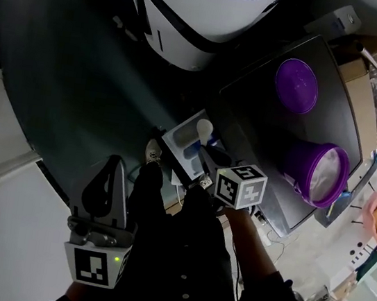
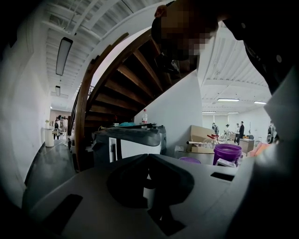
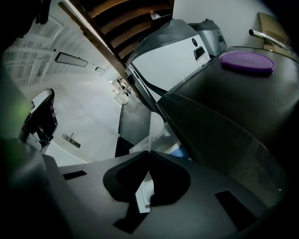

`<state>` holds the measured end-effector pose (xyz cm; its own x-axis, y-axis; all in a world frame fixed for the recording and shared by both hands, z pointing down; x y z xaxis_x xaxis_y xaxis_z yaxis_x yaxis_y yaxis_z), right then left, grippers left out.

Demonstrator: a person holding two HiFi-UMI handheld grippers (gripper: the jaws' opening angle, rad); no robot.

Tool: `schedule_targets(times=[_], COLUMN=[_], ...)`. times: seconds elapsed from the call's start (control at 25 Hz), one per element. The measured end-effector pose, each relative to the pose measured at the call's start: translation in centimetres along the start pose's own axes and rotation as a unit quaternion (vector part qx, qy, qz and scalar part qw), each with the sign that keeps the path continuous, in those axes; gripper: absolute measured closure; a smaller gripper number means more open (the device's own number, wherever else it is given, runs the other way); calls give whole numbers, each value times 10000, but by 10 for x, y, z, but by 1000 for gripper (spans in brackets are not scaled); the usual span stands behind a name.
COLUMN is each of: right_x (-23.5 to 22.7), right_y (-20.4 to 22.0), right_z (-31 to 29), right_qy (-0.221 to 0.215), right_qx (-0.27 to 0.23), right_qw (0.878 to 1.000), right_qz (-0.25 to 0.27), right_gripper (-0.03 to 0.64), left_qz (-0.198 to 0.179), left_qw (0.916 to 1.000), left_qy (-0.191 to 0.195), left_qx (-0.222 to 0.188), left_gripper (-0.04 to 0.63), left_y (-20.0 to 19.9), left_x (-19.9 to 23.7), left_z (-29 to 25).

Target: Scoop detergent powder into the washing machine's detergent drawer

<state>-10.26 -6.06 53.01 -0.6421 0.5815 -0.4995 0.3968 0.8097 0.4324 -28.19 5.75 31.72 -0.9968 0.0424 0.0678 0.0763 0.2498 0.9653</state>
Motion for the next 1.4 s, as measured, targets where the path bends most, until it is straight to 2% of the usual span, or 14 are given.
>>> schedule_targets(times=[0.2, 0.4, 0.8, 1.2, 1.4], right_x=[-5, -2, 10, 14, 13], right_y=[5, 7, 9, 19, 21], right_z=[-11, -14, -19, -25, -24], right_qy=[546, 1106, 2181, 3060, 3491], right_qx=[119, 251, -120, -164, -180], right_qw=[9972, 9898, 9669, 9338, 9089], right_qz=[499, 863, 1317, 1846, 2274], right_gripper=[583, 583, 584, 583, 584], left_qz=[87, 126, 179, 220, 226], left_qw=[9997, 9994, 9985, 9965, 9958], left_qy=[151, 247, 415, 670, 759], left_qx=[188, 205, 307, 440, 461], left_gripper=[580, 580, 580, 580, 580], left_y=[11, 14, 21, 32, 32], left_x=[1, 6, 19, 28, 31], left_z=[1, -2, -10, -18, -23])
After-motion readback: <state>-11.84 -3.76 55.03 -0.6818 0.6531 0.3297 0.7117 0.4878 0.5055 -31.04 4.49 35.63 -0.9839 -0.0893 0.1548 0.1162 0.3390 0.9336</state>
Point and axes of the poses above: the fingertips, and each gripper's own axes: z backward along the fingers, x to its left, y out of its underside, the point moved 6 cm from there along z, backward along the fingers, and after that the axes turned 5 degrees about y, right-handed, at the moved point
